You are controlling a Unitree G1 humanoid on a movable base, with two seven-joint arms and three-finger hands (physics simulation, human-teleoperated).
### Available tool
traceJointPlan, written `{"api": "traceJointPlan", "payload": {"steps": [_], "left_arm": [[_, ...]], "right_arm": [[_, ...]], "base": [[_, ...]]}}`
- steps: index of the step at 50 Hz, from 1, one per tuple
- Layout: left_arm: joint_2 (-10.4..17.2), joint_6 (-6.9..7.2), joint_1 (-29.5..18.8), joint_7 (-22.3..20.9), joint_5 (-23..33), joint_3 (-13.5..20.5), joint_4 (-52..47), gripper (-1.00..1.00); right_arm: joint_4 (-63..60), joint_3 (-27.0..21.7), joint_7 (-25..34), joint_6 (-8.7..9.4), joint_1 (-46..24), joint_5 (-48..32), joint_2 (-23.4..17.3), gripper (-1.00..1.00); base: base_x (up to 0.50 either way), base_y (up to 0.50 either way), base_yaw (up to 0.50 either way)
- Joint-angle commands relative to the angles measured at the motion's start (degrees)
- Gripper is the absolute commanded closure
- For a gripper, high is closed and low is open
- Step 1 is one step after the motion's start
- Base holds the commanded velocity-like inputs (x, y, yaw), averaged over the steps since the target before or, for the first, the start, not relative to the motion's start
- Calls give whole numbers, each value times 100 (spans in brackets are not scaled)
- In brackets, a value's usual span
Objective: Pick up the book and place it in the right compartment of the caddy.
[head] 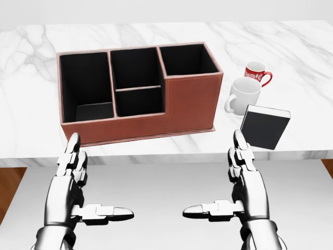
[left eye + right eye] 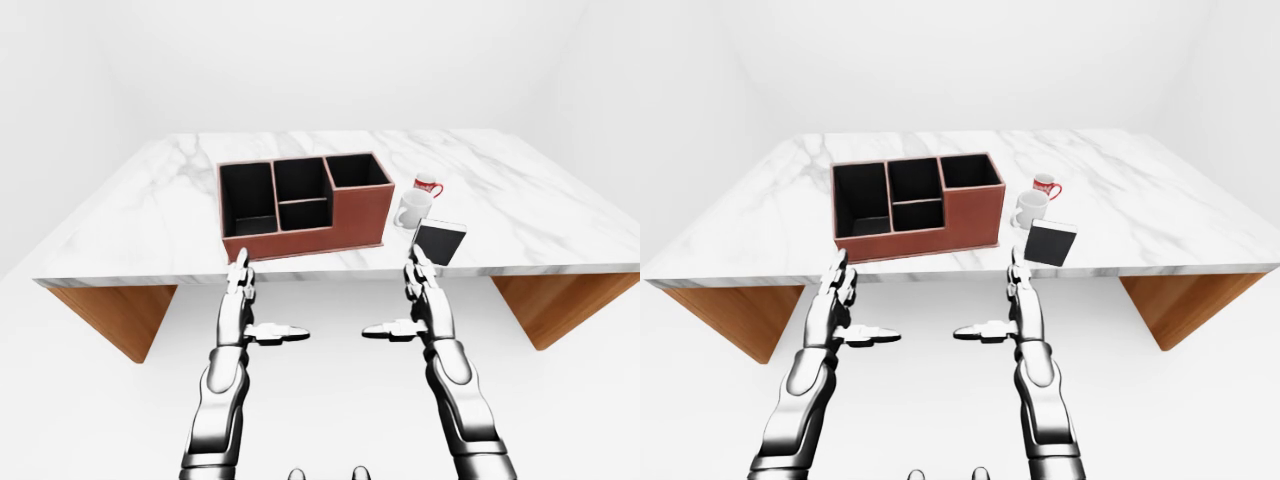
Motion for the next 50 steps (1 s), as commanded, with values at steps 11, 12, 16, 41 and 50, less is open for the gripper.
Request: {"api": "traceJointPlan", "payload": {"steps": [11,12,16,41,50], "left_arm": [[121,181,-9,-149,-100,256,-261,-100],[162,297,-41,-124,-168,369,-406,-100],[273,477,-47,-64,-376,693,-1223,-100],[856,477,-347,1478,-1763,2359,-1905,-100],[866,477,-335,1486,-1734,2316,-1980,-100]], "right_arm": [[-191,-160,69,-77,24,17,-94,-100],[-512,-236,10,84,63,-10,-136,-100],[-1598,-499,15,526,248,-23,-227,-100],[-4039,-2909,-16,526,254,1480,-577,-100],[-4029,-2865,-38,526,249,1460,-607,-100]], "base": [[0,0,0],[0,0,0],[0,0,0],[0,0,0],[0,0,0]]}}
